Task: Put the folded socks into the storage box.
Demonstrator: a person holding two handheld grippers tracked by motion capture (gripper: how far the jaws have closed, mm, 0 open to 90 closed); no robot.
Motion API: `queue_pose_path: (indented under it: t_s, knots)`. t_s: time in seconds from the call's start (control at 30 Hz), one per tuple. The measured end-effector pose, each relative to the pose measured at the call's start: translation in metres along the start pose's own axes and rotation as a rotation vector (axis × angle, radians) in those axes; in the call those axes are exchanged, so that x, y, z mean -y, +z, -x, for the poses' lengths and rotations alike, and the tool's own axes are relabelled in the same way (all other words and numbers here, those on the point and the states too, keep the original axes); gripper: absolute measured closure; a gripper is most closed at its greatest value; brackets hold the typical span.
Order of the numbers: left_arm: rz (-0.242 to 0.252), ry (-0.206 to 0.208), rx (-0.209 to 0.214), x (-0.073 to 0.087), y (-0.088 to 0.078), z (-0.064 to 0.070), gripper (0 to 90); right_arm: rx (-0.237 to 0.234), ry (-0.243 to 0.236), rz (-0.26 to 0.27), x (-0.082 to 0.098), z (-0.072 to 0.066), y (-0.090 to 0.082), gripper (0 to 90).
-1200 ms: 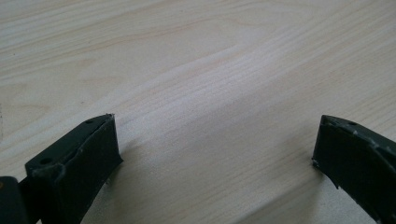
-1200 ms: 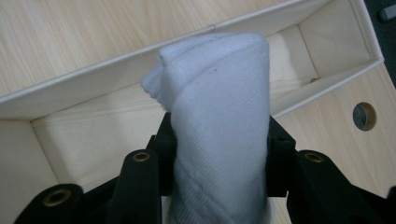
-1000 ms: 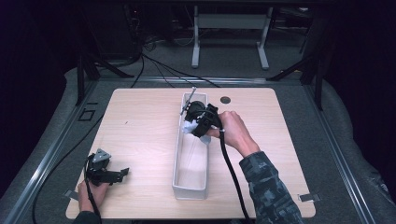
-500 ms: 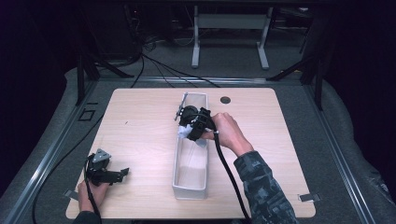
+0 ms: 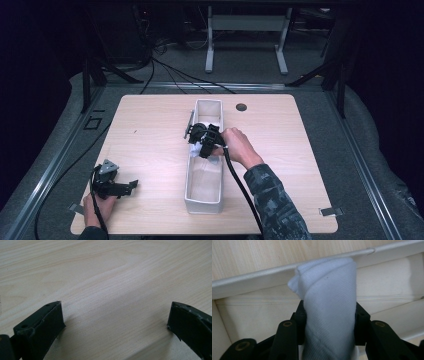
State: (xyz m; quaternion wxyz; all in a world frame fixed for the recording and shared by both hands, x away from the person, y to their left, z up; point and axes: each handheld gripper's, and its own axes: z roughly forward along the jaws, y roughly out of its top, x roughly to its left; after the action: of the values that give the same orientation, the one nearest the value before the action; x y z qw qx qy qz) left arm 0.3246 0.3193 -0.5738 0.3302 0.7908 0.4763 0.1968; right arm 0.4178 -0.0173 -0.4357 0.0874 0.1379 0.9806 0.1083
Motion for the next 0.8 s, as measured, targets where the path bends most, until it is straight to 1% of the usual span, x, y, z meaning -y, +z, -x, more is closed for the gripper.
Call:
queue_pose_path:
  t_s: [0.03,0.07,0.1,0.13,0.27,0.33,0.37,0.47,0.5,0.53,0.57,0.6,0.7,0.73,0.77,0.8]
  knots:
    - [0.000,0.000,0.000,0.000,0.000,0.000,0.1,0.000,0.000,0.000,0.000,0.000,0.000,59.2]
    - [0.000,0.000,0.000,0.000,0.000,0.000,0.1,-0.006,0.004,-0.003,0.001,0.000,0.004,59.1]
    - [0.000,0.001,0.001,0.000,0.000,0.000,0.1,-0.008,0.002,-0.029,0.003,0.001,0.013,59.0]
    - [0.000,0.001,0.001,0.000,0.000,0.000,0.1,-0.008,0.002,-0.029,0.003,0.001,0.013,59.0]
    - [0.000,0.001,0.001,0.000,0.000,0.000,0.1,-0.019,-0.004,-0.052,0.004,0.000,0.026,58.8]
    - [0.000,0.001,0.001,0.000,0.000,0.000,0.1,-0.026,-0.009,-0.053,0.004,-0.001,0.034,58.5]
    - [0.000,0.001,0.001,0.000,0.000,0.000,0.1,-0.026,-0.009,-0.053,0.004,-0.001,0.034,58.5]
    - [0.000,0.001,0.001,0.000,0.000,0.000,0.1,-0.034,-0.012,-0.067,0.006,-0.001,0.044,57.0]
    - [0.000,0.001,0.001,0.000,0.000,0.000,0.1,-0.034,-0.012,-0.067,0.006,-0.001,0.044,57.0]
    - [0.000,0.001,0.001,0.000,0.000,0.000,0.1,-0.041,-0.010,-0.070,0.007,-0.001,0.048,53.0]
    - [0.000,0.001,0.001,0.000,0.000,0.000,0.1,-0.041,-0.010,-0.070,0.007,-0.001,0.048,53.0]
    - [0.000,0.001,0.001,0.000,0.000,0.000,0.1,-0.044,-0.008,-0.071,0.007,-0.001,0.049,49.2]
    - [0.000,0.001,0.001,0.000,0.000,0.000,0.1,-0.056,0.000,-0.068,0.008,-0.001,0.049,31.8]
    - [0.000,0.001,0.001,0.000,0.000,0.000,0.1,-0.065,0.004,-0.045,0.009,-0.002,0.044,25.4]
    - [0.000,0.001,0.001,0.000,0.000,0.000,0.1,-0.065,0.004,-0.045,0.009,-0.002,0.044,25.4]
    - [0.000,0.001,0.001,0.000,0.000,0.000,0.1,-0.083,0.007,-0.026,0.011,-0.002,0.039,24.6]
